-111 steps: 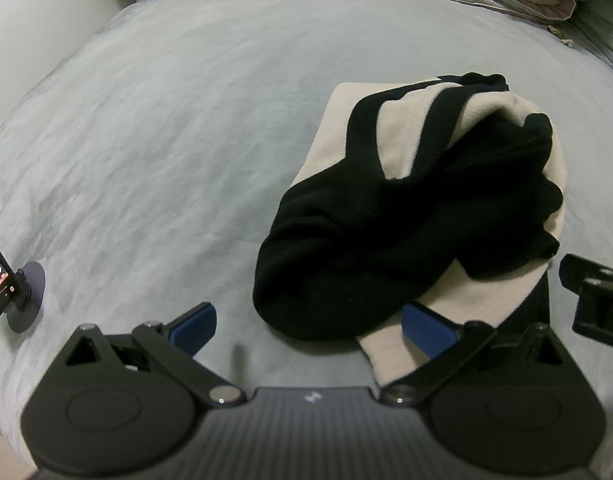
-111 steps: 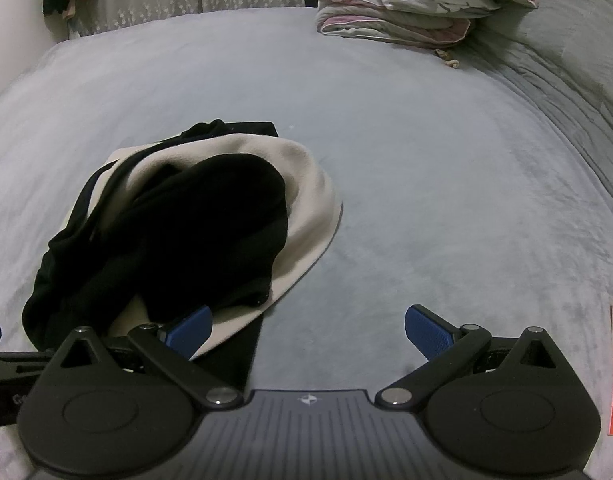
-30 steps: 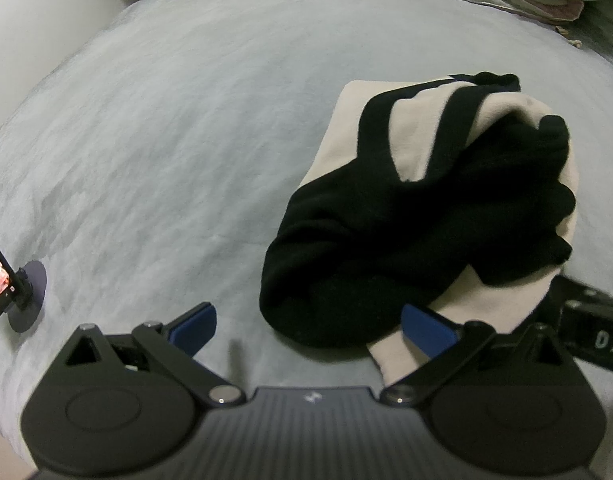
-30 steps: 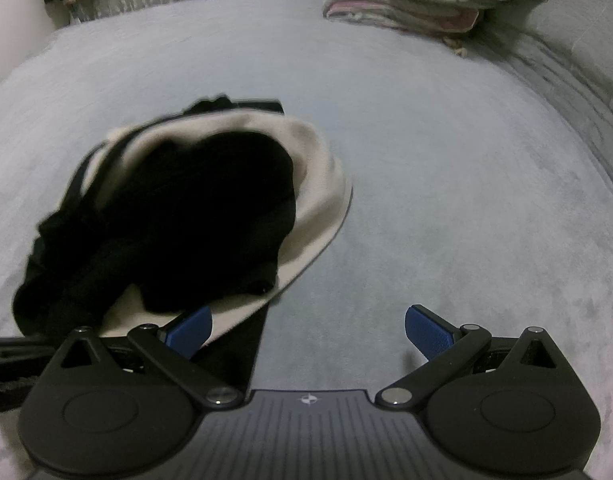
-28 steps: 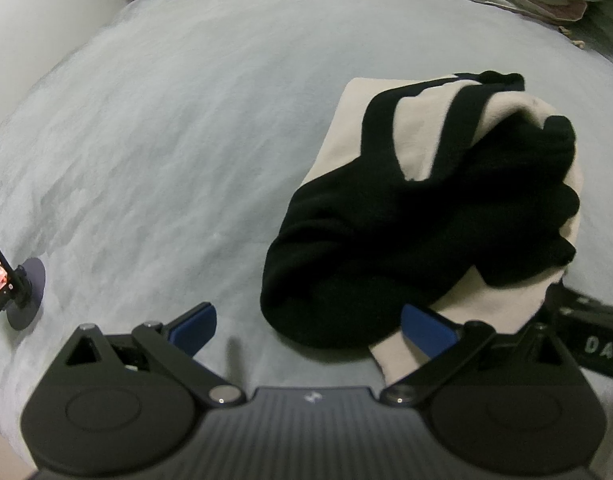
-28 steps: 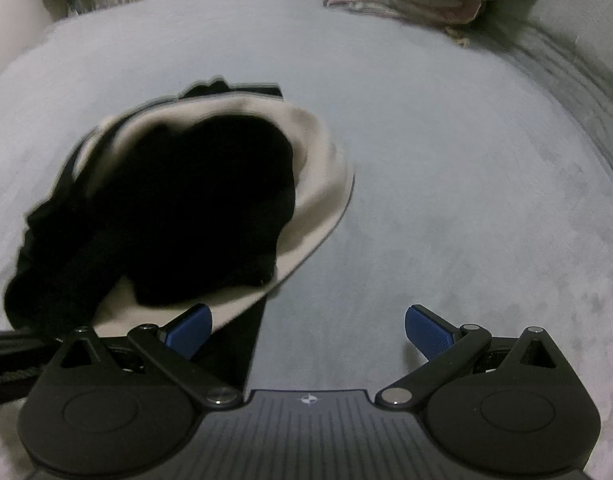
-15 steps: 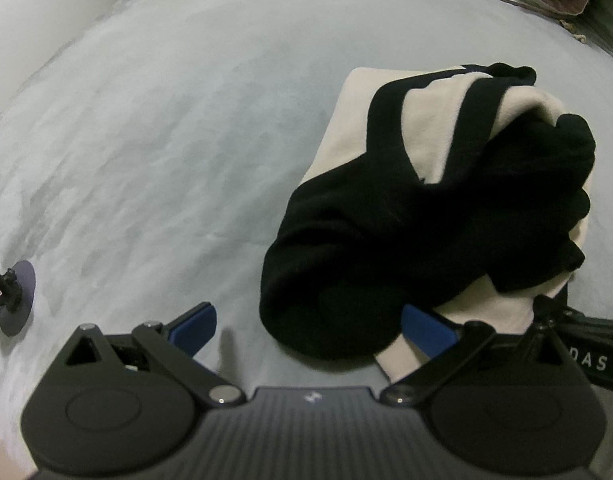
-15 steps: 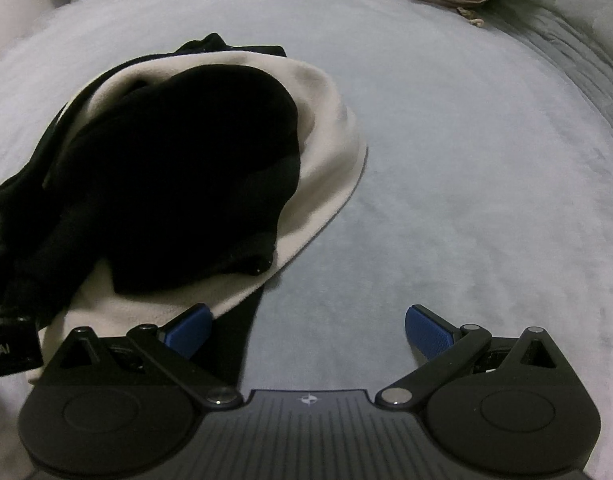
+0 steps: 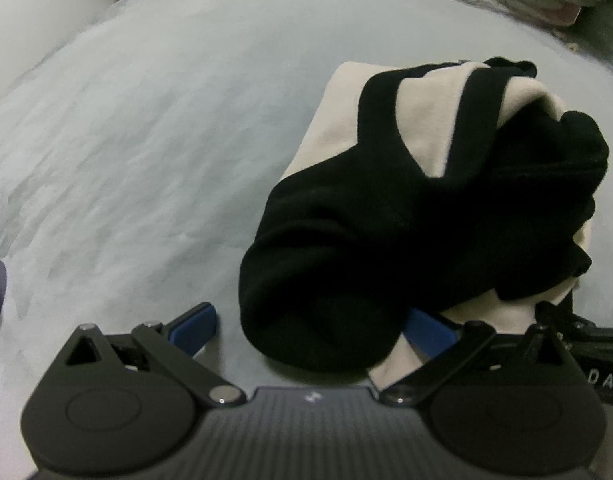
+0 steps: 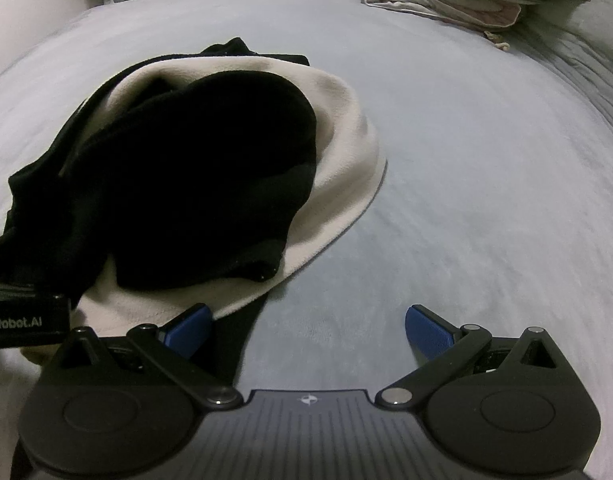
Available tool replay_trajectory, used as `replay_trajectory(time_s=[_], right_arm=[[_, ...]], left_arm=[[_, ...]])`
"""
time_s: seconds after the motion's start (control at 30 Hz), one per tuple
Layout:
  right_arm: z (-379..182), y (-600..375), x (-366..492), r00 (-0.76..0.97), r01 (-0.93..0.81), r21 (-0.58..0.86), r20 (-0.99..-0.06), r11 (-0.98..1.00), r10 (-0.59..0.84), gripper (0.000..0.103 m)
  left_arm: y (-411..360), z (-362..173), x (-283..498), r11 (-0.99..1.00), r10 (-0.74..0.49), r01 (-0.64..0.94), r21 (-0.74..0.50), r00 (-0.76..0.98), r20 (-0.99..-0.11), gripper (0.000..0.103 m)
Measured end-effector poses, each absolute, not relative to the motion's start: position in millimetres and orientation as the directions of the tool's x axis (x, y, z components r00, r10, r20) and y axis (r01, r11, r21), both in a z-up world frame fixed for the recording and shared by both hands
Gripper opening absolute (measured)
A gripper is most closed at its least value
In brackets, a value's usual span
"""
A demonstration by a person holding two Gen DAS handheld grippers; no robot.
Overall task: Fold clothes
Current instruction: 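Lower the left gripper onto the sweatshirt and pinch its cream fabric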
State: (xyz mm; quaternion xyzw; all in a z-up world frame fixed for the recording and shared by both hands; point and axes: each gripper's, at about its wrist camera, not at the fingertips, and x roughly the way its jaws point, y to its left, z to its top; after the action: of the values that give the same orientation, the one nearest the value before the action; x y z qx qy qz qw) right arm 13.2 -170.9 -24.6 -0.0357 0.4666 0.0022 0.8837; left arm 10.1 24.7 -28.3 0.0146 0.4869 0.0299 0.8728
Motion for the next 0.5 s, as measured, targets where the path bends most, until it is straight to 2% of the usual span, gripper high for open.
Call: replay_trajectory(time_s=[0.17,0.3,0.5], right_arm=[[-20.8,-170.7,10.4,0.569,-0.021,-0.061,-0.821,0.998,-0.038,0.103],[-10.9,-172.8,1.8,0.604,0.009,-0.042,-0.796,0.999,-0.039,0.103],[10.5,-183.1,-12.9,0.672,0.043,0.055,-0.741,0.998,0.012,0.095]], left_arm=[[21.8,-32.0,-3.8,0.998,0.066,-0.028,0.061,0.586,-0.808,0.103],[23.0,-28.3,-6.4,0.999,0.039,-0.002,0.047,0.585,-0.810,0.103],[37.7,-17.3,-6.4,0.999,-0.029,0.044,-0.004,0.596,-0.802,0.103]])
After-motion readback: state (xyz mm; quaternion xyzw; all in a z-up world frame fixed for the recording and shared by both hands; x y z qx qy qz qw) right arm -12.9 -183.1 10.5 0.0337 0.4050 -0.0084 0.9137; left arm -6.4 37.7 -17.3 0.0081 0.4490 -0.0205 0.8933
